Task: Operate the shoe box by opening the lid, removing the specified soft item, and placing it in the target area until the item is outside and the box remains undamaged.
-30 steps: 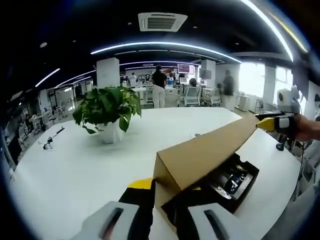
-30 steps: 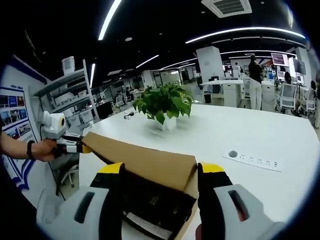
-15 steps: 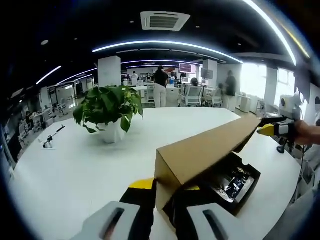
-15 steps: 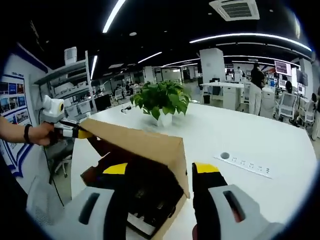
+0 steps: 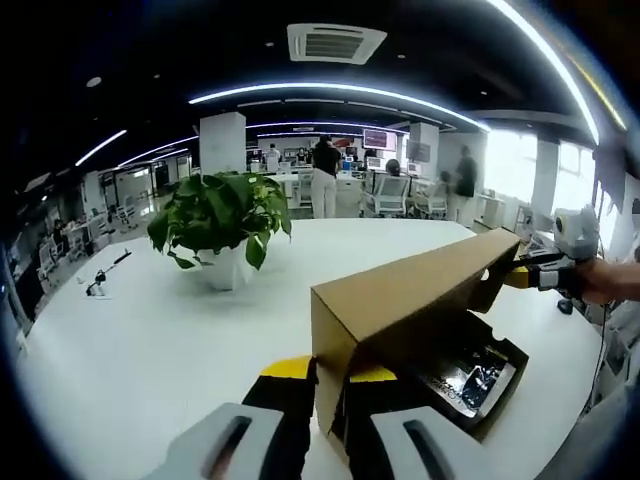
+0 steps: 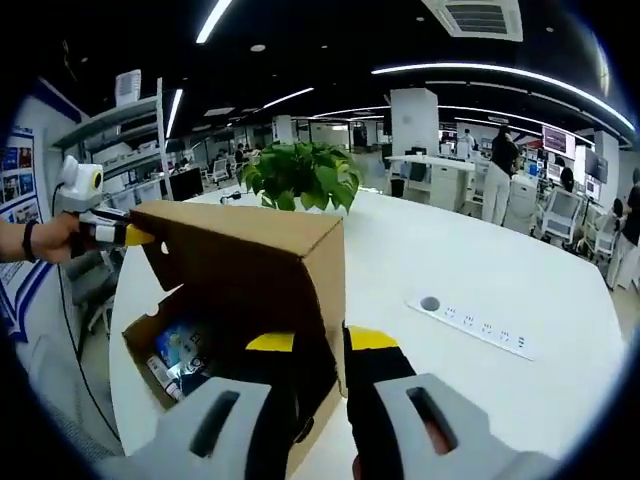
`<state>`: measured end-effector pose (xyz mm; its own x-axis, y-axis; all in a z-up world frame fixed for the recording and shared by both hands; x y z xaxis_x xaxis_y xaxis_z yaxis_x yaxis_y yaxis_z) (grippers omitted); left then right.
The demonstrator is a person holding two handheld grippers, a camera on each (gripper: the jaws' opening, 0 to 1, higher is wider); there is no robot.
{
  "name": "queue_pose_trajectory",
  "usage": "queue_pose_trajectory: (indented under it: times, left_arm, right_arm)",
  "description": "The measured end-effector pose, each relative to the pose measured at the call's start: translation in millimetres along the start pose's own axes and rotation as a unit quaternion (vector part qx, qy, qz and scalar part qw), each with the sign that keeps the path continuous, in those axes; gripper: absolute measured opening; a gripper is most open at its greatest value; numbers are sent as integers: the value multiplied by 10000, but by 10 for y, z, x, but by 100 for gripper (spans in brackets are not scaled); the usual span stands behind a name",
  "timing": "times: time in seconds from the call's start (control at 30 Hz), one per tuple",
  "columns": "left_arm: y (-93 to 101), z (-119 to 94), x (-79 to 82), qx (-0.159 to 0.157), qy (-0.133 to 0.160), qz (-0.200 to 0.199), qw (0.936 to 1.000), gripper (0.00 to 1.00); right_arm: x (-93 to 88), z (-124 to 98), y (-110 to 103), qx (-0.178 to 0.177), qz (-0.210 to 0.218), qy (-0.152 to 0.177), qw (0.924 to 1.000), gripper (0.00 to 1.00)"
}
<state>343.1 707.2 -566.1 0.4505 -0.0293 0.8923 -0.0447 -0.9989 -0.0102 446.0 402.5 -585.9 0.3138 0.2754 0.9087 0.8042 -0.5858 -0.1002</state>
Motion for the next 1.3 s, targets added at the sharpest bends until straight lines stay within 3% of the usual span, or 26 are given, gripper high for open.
queue_pose_trajectory:
  times: [0.33, 0.5, 1.3]
  left_arm:
    - [-60, 150, -33, -2, -52, -7, 10000, 8]
    - [-115, 241, -89, -65, -96, -188, 9998, 6]
    - [-220, 544, -227, -17, -338, -292, 9990, 5]
  right_arm:
    - [4, 150, 173, -220, 196, 37, 9996, 2]
    - [1, 226, 226, -233, 285, 28, 9993, 1]
    - [-160, 515, 403, -284, 851, -107, 9959, 0]
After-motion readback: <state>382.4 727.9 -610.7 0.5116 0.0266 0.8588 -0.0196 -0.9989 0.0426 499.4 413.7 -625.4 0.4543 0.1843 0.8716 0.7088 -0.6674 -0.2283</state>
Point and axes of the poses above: the point that each gripper's makers call its tool centre point, and the gripper's own axes: z roughly forward along the fingers, y roughly to its right, x roughly out of its top, the point moved 5 cm from there along -z, roughly backward along the fingers, and after that the axes turned 6 degrees about x, right-handed, at the moved point
